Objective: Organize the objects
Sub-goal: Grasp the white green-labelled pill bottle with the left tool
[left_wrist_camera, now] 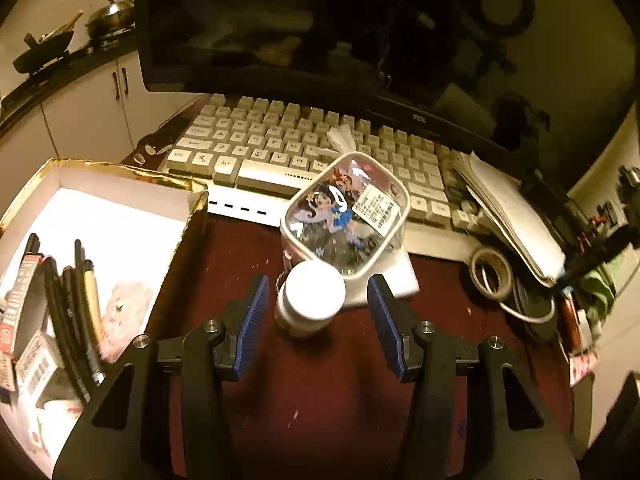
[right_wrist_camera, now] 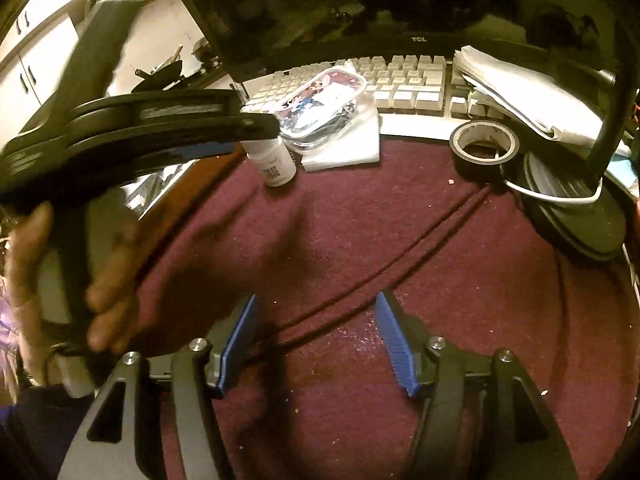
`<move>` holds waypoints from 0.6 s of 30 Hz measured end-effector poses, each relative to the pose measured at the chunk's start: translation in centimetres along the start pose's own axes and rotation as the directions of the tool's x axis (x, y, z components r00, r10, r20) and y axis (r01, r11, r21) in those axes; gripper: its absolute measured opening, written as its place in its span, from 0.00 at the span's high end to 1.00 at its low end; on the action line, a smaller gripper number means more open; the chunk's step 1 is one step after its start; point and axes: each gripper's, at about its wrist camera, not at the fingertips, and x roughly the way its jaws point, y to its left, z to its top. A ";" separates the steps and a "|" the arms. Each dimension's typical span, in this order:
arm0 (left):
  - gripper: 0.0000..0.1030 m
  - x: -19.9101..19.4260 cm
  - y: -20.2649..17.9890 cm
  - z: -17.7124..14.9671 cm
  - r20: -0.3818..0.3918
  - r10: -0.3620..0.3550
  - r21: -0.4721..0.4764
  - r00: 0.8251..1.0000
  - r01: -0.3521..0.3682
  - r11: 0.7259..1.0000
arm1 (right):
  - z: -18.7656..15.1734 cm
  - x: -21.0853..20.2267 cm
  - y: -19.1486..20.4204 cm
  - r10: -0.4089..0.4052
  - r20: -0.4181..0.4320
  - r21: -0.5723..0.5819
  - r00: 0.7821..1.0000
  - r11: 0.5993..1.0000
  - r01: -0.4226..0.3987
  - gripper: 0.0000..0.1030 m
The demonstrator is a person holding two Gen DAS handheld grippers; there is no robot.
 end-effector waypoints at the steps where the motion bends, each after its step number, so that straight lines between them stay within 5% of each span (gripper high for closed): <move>1: 0.51 0.4 0.0 0.1 0.003 0.021 0.002 1.000 -0.021 1.000 | 0.0 0.0 -0.1 0.008 0.000 0.003 1.000 1.000 -0.008 0.41; 4: 0.67 1.1 0.2 -0.1 0.020 0.013 -0.012 1.000 -0.012 1.000 | 0.1 -0.1 -0.6 0.040 0.005 0.025 0.999 0.999 -0.040 0.41; 18: 0.71 -6.2 1.4 -3.7 0.019 -0.111 0.059 0.994 0.110 0.992 | 0.3 0.3 0.1 -0.005 -0.006 -0.016 1.000 1.000 0.005 0.41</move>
